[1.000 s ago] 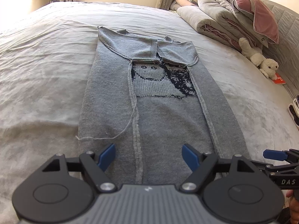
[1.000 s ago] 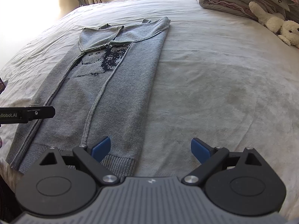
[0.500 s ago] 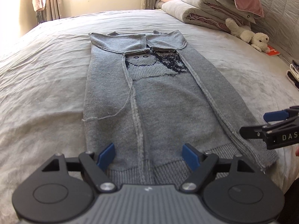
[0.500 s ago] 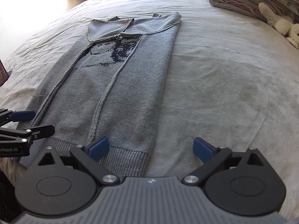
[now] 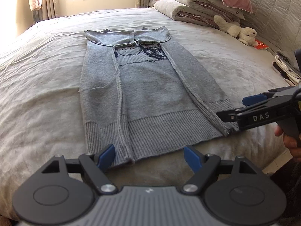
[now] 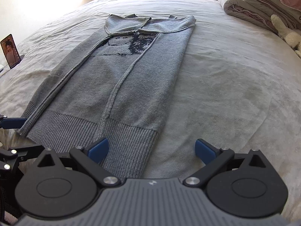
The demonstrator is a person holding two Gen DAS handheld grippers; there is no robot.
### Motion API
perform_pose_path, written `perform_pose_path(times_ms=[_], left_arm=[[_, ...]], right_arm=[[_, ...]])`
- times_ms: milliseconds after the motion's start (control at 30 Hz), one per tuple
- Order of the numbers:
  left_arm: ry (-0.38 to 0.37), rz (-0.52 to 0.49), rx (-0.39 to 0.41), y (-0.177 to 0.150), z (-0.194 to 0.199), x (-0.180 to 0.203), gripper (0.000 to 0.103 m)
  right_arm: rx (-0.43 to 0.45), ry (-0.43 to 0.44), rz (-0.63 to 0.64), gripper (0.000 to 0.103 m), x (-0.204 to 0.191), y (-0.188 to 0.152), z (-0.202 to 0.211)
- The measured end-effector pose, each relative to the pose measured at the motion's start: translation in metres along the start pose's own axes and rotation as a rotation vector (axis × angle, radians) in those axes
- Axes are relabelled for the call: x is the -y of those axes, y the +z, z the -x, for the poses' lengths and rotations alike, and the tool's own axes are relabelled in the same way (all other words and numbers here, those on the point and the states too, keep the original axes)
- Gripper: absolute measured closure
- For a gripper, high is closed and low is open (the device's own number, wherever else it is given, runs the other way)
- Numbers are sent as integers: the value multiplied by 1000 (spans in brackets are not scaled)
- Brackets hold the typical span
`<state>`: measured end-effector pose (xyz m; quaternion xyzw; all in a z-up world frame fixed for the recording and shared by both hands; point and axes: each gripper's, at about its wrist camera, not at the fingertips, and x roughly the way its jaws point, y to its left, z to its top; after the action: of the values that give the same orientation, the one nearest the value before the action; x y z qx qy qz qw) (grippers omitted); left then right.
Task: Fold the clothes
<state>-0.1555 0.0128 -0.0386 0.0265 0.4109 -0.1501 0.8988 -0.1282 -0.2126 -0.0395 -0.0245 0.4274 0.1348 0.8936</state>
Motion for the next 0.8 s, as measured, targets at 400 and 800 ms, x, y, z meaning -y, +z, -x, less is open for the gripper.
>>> perform_pose_path(times_ms=[400,800], left_arm=[[-158,126,16,15,31,-24,21],[-240,564,-95,17,-2,-133,35]], right_arm=[[10,123,-71,3,16,6,19],[-86,353,-365,26,76,3,13]])
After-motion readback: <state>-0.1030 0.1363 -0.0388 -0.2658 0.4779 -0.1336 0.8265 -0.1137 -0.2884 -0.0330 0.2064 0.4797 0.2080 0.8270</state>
